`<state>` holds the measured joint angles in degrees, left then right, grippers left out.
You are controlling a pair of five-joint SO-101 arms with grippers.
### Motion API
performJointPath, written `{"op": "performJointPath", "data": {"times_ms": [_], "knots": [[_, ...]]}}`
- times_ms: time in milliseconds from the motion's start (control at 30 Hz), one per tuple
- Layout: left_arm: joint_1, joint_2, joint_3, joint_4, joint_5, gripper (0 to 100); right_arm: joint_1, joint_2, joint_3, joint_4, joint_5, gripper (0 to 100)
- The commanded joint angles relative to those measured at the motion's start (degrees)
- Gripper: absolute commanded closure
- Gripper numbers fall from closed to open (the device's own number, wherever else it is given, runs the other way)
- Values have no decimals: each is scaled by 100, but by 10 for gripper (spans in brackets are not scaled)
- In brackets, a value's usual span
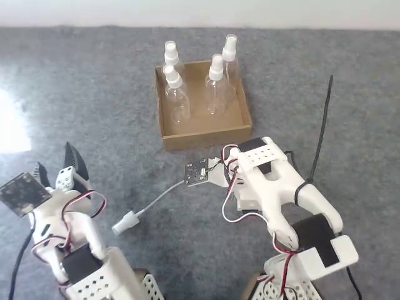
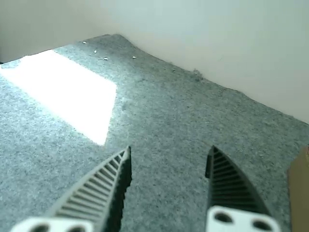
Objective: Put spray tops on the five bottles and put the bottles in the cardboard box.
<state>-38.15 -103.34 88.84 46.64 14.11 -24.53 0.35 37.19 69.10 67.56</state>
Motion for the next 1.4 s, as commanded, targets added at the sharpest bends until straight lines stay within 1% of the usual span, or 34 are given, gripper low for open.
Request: {"op": "performJointPath", "data": {"times_ms": [0,200,267,400,467,700,767,900,1100,1200,1367], "knots": [[26,-132,-40,-185,-44,764,101,-110,-97,-66,44,681],[26,-132,-40,-185,-44,764,268,-110,-97,-66,44,686],[26,-132,-40,-185,-44,764,259,-110,-97,-66,44,745],[26,-132,-40,-185,-44,764,189,-110,-202,-31,44,916],[26,-132,-40,-185,-44,764,189,-110,-325,40,44,957],[26,-132,-40,-185,-44,764,180,-119,-923,901,-9,962],[26,-132,-40,-185,-44,764,180,-119,-1169,1165,-308,962],[26,-132,-40,-185,-44,764,-4,-119,-1600,1516,-1160,964],[26,-132,-40,-185,-44,764,-611,-127,-2075,2079,-2251,964],[26,-132,-40,-185,-44,764,-919,-374,-2154,2141,-2796,964],[26,-132,-40,-185,-44,764,-1244,-1174,-2154,2114,-3323,964]]}}
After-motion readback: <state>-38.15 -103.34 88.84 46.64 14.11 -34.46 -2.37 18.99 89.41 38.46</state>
